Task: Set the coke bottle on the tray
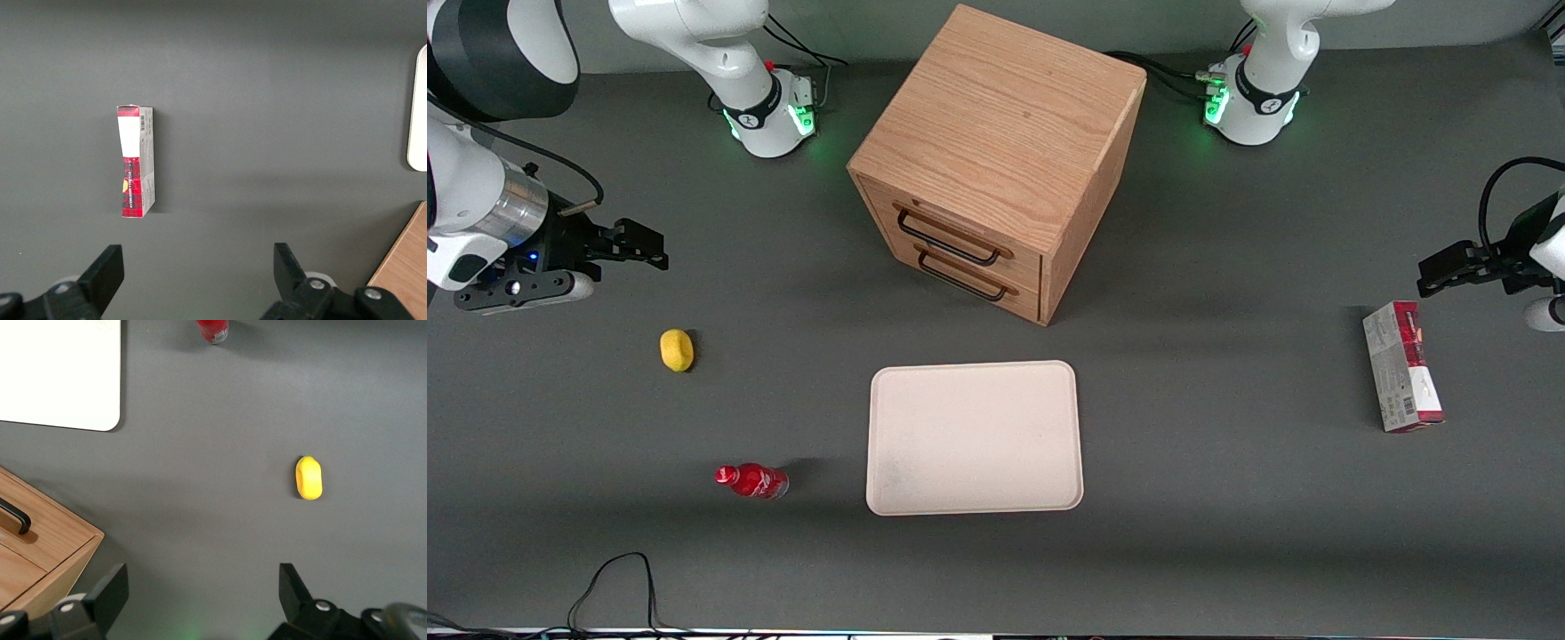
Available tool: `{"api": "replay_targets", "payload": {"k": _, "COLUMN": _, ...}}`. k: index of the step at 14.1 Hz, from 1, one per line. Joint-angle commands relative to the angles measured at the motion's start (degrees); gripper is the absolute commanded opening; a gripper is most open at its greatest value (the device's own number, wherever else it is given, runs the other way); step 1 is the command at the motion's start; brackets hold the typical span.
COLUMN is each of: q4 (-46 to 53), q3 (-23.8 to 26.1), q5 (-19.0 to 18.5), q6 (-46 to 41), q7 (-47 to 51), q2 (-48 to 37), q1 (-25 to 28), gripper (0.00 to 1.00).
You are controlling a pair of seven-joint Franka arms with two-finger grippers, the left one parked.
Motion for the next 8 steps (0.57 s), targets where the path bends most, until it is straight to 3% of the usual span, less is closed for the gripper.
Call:
{"api": "replay_targets", "payload": {"k": 1, "q4": 1.44, "q3": 0.09, "q5": -0.41, "q6": -2.03, "q7": -0.98, "q2": 0.19, "q1": 0.0, "gripper": 1.0}}
{"api": "replay_targets", "payload": {"k": 8, "q4": 2.14, "q3": -0.17, "q5": -0.15, "q6": -3.27, "q7": -1.42, "q2": 0.89, "q1": -0.26, "gripper": 1.0}}
